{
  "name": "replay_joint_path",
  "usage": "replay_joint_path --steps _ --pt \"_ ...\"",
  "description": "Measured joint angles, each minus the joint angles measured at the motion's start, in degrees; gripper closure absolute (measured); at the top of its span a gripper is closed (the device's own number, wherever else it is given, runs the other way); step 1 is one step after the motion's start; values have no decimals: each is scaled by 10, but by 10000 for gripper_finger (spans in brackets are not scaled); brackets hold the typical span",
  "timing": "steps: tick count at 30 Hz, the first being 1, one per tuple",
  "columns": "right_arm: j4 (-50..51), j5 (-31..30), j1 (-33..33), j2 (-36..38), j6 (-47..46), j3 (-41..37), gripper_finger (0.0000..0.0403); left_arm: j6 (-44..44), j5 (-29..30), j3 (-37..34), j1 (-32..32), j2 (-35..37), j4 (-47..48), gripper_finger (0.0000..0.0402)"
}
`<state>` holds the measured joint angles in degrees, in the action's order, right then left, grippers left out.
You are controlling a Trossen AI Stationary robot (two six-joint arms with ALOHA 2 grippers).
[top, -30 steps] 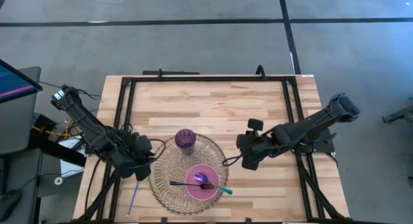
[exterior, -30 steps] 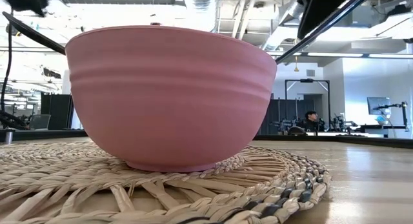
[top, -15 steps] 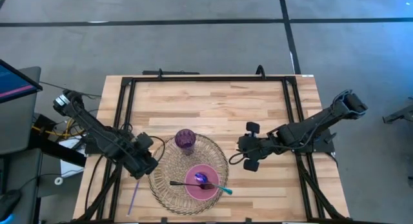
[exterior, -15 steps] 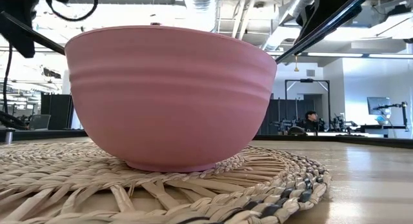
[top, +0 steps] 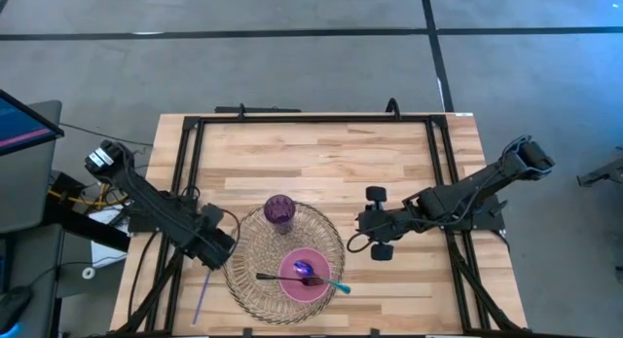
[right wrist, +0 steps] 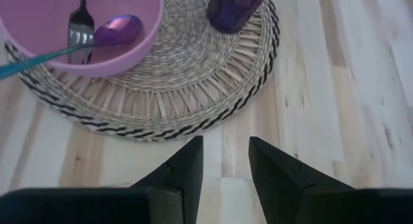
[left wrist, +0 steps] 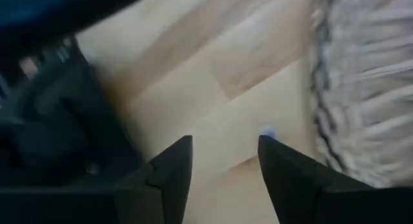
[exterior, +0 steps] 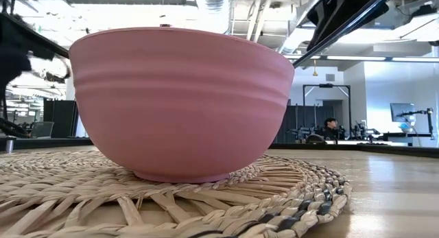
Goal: Pick & Place Utensil
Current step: Put the purple straw into the purple cup
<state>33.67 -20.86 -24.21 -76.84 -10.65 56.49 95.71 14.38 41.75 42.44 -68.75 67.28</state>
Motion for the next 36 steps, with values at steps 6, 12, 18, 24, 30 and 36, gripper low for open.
replay_joint_path --steps 6,12,18,24,30,36 --pt "-12 0 11 0 22 0 285 12 -34 -62 17 0 -163 226" --pt "-25 0 33 0 22 0 285 12 -39 -68 34 0 -204 234" --pt "-27 0 42 0 8 0 285 8 -29 -68 43 0 -204 241" --pt "-27 0 36 0 -4 0 285 6 -9 -98 45 0 -217 264" --pt "-27 0 27 0 -4 0 285 -11 -5 -136 46 8 -264 310" --pt "-29 0 25 0 -4 0 285 -56 33 -143 45 55 -282 386"
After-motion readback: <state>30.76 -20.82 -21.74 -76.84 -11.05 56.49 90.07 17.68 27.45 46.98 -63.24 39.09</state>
